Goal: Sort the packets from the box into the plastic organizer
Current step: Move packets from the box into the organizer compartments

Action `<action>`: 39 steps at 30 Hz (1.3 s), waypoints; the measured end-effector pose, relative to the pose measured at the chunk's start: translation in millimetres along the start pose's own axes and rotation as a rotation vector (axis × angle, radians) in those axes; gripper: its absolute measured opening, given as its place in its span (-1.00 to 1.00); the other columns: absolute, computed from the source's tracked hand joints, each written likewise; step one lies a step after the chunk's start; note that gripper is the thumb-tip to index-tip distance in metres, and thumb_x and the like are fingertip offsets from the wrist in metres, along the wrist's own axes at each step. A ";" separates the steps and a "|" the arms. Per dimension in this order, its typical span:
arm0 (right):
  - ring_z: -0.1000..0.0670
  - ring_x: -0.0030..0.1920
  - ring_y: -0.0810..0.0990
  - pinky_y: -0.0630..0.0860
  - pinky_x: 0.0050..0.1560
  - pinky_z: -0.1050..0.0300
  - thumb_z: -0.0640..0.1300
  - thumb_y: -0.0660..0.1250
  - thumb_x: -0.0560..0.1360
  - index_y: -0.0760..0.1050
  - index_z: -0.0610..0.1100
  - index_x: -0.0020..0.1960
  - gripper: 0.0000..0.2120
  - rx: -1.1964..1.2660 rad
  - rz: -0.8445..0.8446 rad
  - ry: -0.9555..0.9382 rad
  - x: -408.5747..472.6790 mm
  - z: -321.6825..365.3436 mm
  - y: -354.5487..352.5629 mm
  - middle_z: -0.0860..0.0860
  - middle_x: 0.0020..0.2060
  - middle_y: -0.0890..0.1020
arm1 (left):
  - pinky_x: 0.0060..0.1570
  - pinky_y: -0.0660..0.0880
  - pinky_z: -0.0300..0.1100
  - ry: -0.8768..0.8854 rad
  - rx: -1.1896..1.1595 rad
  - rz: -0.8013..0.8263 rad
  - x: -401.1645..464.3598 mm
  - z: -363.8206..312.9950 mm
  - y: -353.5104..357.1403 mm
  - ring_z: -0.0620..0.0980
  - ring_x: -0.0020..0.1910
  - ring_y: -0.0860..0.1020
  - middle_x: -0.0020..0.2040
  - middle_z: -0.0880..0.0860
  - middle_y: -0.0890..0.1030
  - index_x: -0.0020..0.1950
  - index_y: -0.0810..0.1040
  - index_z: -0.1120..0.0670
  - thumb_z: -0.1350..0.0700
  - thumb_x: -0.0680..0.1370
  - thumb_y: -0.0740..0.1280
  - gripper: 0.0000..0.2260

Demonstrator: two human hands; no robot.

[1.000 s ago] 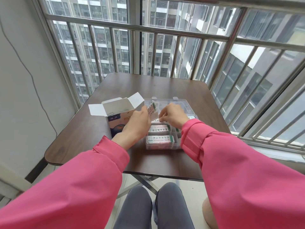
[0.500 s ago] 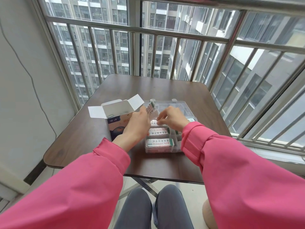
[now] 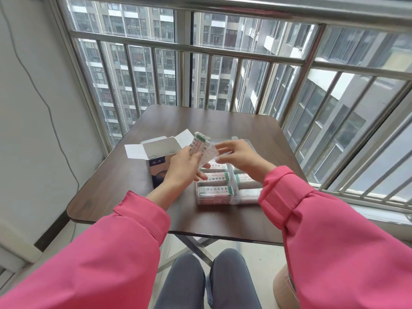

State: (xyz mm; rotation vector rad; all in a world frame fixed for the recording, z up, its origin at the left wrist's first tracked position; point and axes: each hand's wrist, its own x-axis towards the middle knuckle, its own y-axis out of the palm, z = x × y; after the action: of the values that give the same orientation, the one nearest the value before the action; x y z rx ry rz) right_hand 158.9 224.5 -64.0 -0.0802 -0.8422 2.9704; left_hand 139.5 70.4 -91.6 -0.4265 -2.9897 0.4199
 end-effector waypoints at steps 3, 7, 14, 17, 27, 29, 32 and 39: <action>0.20 -0.45 0.52 0.32 -0.49 0.39 -0.28 0.35 0.49 0.57 -0.23 0.04 -0.87 0.234 -0.028 0.027 -17.1 2.0 2.8 0.09 -0.42 0.62 | -0.60 0.41 -0.35 -0.016 -0.118 0.091 -9.1 -2.4 0.4 -0.08 -0.55 0.57 -0.12 0.18 0.64 0.15 0.46 0.20 0.20 0.64 0.12 -0.82; 0.19 -0.48 0.58 0.42 -0.47 0.43 -0.36 0.31 0.50 0.56 -0.31 -0.04 -0.92 0.574 -0.170 0.085 -29.9 -3.2 7.1 0.05 -0.50 0.61 | -0.60 0.41 -0.35 0.007 -0.136 -0.020 -20.2 -1.5 -8.3 -0.08 -0.54 0.59 -0.15 0.07 0.58 0.08 0.44 0.14 0.20 0.64 0.12 -0.88; 0.08 -0.34 0.61 0.55 -0.25 0.38 -0.38 0.35 0.46 0.55 -0.30 -0.19 -0.94 0.581 -0.165 0.066 -48.9 -20.5 7.6 0.02 -0.46 0.63 | -0.58 0.41 -0.36 0.034 -0.114 -0.167 -32.3 8.1 -29.3 -0.12 -0.59 0.53 -0.22 0.07 0.61 0.11 0.41 0.12 0.19 0.65 0.09 -0.87; 0.26 -0.40 0.57 0.48 -0.31 0.43 -0.45 0.40 0.37 0.59 -0.29 -0.12 -0.86 0.238 -0.148 0.013 -52.0 -29.0 13.0 0.03 -0.36 0.63 | -0.58 0.41 -0.36 0.031 -0.104 -0.160 -36.7 10.9 -29.9 -0.12 -0.59 0.53 -0.21 0.07 0.62 0.12 0.41 0.12 0.20 0.65 0.08 -0.86; 0.10 -0.26 0.50 0.38 -0.23 0.45 -0.31 0.46 0.37 0.66 -0.21 -0.09 -0.88 -0.171 -0.210 -0.071 -54.1 -33.9 28.8 -0.01 -0.28 0.61 | -0.58 0.41 -0.34 0.041 -0.069 -0.094 -48.6 12.4 -20.6 -0.09 -0.57 0.55 -0.23 0.04 0.62 0.08 0.42 0.10 0.18 0.65 0.09 -0.87; 0.15 -0.32 0.45 0.33 -0.29 0.47 -0.29 0.45 0.37 0.66 -0.21 -0.09 -0.88 -0.244 -0.221 -0.084 -56.0 -32.1 30.7 0.02 -0.32 0.57 | -0.59 0.39 -0.35 0.038 -0.064 -0.085 -49.5 13.1 -18.7 -0.09 -0.57 0.55 -0.23 0.04 0.62 0.06 0.42 0.09 0.18 0.65 0.09 -0.88; 0.20 -0.35 0.42 0.32 -0.28 0.49 -0.32 0.45 0.35 0.66 -0.23 -0.12 -0.89 -0.288 -0.208 -0.111 -59.6 -30.2 33.5 -0.01 -0.30 0.59 | -0.60 0.38 -0.35 0.033 -0.063 -0.077 -50.2 12.7 -17.7 -0.09 -0.58 0.55 -0.23 0.05 0.62 0.05 0.42 0.10 0.20 0.65 0.08 -0.87; 0.00 -0.07 0.49 0.31 -0.03 0.31 -0.25 0.45 0.37 0.65 -0.23 -0.06 -0.85 -0.459 -0.196 -0.167 -58.6 -30.3 34.0 -0.12 -0.13 0.54 | -0.57 0.41 -0.35 0.042 -0.117 -0.024 -52.4 10.4 -18.5 -0.08 -0.54 0.58 -0.14 0.06 0.60 0.06 0.45 0.10 0.20 0.64 0.12 -0.87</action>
State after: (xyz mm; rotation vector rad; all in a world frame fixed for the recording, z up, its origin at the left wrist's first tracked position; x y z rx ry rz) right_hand 218.0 207.6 -105.6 0.2218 -1.4454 2.5743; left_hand 183.5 35.7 -99.1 -0.4027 -2.9852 0.2311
